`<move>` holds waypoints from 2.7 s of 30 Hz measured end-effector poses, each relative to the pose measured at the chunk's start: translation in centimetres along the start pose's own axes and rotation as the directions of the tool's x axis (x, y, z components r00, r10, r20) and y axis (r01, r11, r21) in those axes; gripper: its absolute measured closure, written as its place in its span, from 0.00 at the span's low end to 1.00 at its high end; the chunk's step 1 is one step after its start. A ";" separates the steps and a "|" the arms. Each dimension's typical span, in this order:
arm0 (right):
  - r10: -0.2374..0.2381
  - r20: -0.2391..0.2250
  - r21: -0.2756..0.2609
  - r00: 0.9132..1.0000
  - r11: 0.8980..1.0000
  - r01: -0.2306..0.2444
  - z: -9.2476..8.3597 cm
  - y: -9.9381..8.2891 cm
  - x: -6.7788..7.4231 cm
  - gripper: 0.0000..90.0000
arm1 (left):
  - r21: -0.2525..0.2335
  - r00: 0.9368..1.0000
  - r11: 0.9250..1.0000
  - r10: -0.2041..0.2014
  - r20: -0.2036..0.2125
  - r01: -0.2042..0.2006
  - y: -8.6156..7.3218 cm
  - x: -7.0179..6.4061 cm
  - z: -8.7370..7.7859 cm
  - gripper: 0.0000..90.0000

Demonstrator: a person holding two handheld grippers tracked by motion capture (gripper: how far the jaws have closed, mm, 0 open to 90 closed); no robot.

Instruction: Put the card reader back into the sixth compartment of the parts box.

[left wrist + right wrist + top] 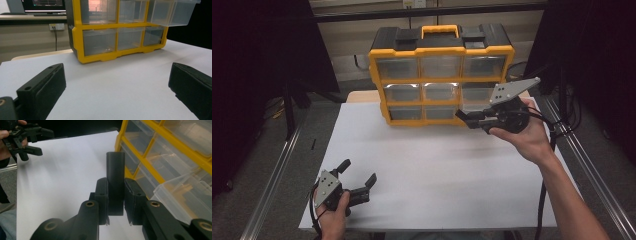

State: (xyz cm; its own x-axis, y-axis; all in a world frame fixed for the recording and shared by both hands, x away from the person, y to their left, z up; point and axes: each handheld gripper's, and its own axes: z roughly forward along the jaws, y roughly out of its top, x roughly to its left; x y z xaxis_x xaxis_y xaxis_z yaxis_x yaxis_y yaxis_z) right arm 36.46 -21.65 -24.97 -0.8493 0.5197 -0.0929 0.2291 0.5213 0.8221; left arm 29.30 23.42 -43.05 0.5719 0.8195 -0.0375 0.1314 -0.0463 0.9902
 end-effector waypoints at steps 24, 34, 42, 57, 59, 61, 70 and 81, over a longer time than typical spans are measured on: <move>0.030 0.094 0.062 0.995 0.997 -0.036 -1.9 2.8 -3.2 0.82 | -0.002 1.000 1.000 0.010 0.002 -0.010 0.1 0.1 0.0 0.01; 0.043 0.123 0.080 0.991 0.995 -0.053 -2.6 3.5 -4.6 0.82 | -0.002 1.000 1.000 0.009 0.001 -0.009 0.1 0.1 0.0 0.01; 0.053 0.139 0.111 0.989 0.991 -0.069 -2.6 4.3 -5.6 0.82 | -0.002 1.000 1.000 0.006 0.002 -0.006 0.1 0.1 0.0 0.01; 0.102 0.158 0.162 0.982 0.978 -0.128 -1.2 4.9 -8.1 0.82 | -0.003 1.000 1.000 0.005 0.004 -0.005 0.1 0.1 0.0 0.01; 0.110 0.159 0.158 0.981 0.978 -0.135 -1.0 4.9 -8.5 0.82 | -0.001 1.000 1.000 0.003 0.004 -0.003 0.0 0.1 -0.1 0.01; 0.113 0.170 0.167 0.979 0.976 -0.141 -0.7 5.0 -8.7 0.82 | -0.003 1.000 1.000 -0.001 0.003 0.001 0.0 0.1 -0.1 0.01; 0.151 0.179 0.217 0.972 0.958 -0.189 0.2 4.5 -9.9 0.82 | -0.003 1.000 1.000 0.000 0.004 0.000 0.0 0.2 -0.1 0.01; 0.159 0.164 0.304 0.974 0.931 -0.203 1.3 4.0 -10.4 0.82 | 0.000 1.000 1.000 0.000 0.004 0.000 0.0 0.2 -0.1 0.01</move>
State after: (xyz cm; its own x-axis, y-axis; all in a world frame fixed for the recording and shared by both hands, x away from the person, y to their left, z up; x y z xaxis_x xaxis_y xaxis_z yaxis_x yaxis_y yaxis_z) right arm 46.85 -24.10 -21.47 -0.7126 0.6997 -0.0515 0.5302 0.5852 0.6136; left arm 29.29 23.61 -43.02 0.5750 0.8172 -0.0384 0.1312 -0.0458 0.9903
